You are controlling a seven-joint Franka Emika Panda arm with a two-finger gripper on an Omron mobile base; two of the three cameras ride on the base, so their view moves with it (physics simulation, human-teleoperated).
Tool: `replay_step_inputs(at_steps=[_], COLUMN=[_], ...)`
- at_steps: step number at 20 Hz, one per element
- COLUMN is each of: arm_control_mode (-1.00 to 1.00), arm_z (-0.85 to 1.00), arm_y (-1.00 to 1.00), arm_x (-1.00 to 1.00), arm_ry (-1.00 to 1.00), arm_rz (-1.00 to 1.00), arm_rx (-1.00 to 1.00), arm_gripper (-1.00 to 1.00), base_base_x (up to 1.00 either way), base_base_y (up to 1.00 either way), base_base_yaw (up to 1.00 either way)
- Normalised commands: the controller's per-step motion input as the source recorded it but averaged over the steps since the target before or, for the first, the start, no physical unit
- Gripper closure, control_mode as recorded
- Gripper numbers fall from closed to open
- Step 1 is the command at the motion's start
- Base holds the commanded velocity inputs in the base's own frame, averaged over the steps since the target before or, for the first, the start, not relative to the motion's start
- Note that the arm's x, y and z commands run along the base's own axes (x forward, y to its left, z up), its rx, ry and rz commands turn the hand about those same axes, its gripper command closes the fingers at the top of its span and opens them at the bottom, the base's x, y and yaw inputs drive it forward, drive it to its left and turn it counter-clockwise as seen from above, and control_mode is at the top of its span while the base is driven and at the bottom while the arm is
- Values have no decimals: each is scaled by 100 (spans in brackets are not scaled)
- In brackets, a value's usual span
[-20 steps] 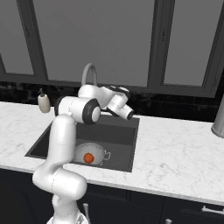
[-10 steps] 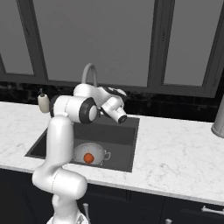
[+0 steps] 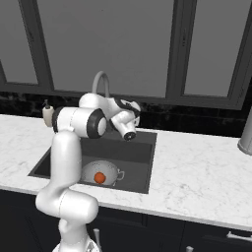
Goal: Put the colander in the sink, put the orange in the colander, and turn on the sink faucet and pour water over the colander.
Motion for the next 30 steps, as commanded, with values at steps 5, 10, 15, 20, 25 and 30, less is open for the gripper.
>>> replay_step_inputs(at_steps=[5, 10, 15, 20, 25, 30], arm_control_mode=[-100, -100, -100, -100, -100, -100], arm_z=[0, 0, 0, 0, -1, 1], arm_y=[-82, -84, -82, -88, -90, -47], arm_x=[10, 13, 11, 9, 4, -8], arm_ry=[3, 1, 0, 1, 5, 4], arm_rz=[-10, -9, -10, -10, -9, -7], arm_rx=[3, 2, 1, 1, 0, 0], arm_gripper=[100, 100, 100, 100, 100, 100], base_base_x=[0, 0, 0, 0, 0, 0], base_base_y=[0, 0, 0, 0, 0, 0], base_base_yaw=[0, 0, 0, 0, 0, 0])
